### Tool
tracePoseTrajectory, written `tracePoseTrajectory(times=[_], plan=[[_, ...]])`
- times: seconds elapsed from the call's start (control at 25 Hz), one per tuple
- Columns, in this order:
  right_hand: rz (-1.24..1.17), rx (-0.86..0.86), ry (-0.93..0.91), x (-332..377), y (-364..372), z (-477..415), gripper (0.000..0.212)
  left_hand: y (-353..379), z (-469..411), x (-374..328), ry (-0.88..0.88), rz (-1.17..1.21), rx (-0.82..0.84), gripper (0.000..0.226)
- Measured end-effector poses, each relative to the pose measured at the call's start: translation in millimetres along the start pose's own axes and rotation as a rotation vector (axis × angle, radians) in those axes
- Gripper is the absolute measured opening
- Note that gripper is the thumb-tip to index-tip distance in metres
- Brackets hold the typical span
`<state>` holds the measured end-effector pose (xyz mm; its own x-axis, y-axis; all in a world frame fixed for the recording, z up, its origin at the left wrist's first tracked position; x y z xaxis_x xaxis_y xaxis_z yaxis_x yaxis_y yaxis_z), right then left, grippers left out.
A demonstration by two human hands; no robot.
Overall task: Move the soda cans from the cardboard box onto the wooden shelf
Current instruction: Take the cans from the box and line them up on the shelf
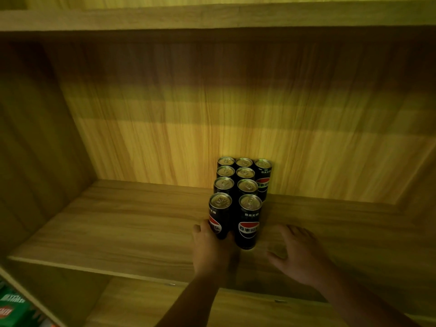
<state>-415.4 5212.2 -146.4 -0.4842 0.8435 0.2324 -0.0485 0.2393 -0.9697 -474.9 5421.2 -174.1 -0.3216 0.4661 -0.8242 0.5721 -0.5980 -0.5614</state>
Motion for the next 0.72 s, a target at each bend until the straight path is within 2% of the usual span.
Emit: tracePoseTrajectory(times=[0.08, 0.2, 0.36, 0.4, 0.48, 0.56, 0.72], plan=[[0.002, -0.002, -0.002, -2, -1, -1, 0.082, 3, -1, -2, -0.032, -0.030, -0.029, 0.060], [-0.009, 0.002, 0.006, -4, -2, -4, 0.082, -1, -7, 1, 0.030, -0.138, 0.057, 0.072], [-0.026, 0.005, -0.002, -3, 0, -3, 0.081, -21, -23, 11, 0.311, -0.419, 0.318, 0.085], [-0.034, 0.016, 0.001, -2, 1, -2, 0.082, -25, -29, 15, 0.323, -0.421, 0.393, 0.085], [-0.037, 0.029, 0.007, -1, 3, 0, 0.082, -29, -41, 23, 0.177, -0.167, 0.509, 0.083], [-0.031, 0.029, 0.010, 2, 4, -1, 0.082, -30, -44, 23, 0.088, 0.060, 0.563, 0.073], [-0.022, 0.033, 0.010, 7, 5, -3, 0.084, -28, -42, 17, 0.146, 0.038, 0.518, 0.061]])
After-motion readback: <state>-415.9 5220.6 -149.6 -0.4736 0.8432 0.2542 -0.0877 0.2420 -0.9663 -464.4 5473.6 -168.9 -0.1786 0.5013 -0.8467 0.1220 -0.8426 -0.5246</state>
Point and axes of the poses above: each hand's wrist, its own z-axis away from the middle knuckle, its own y-axis out of the palm, x = y × z, the point moved 2 cm from there along -z, towards the middle knuckle, and after that the axes turned 3 degrees about -z, right-handed, at the moved point
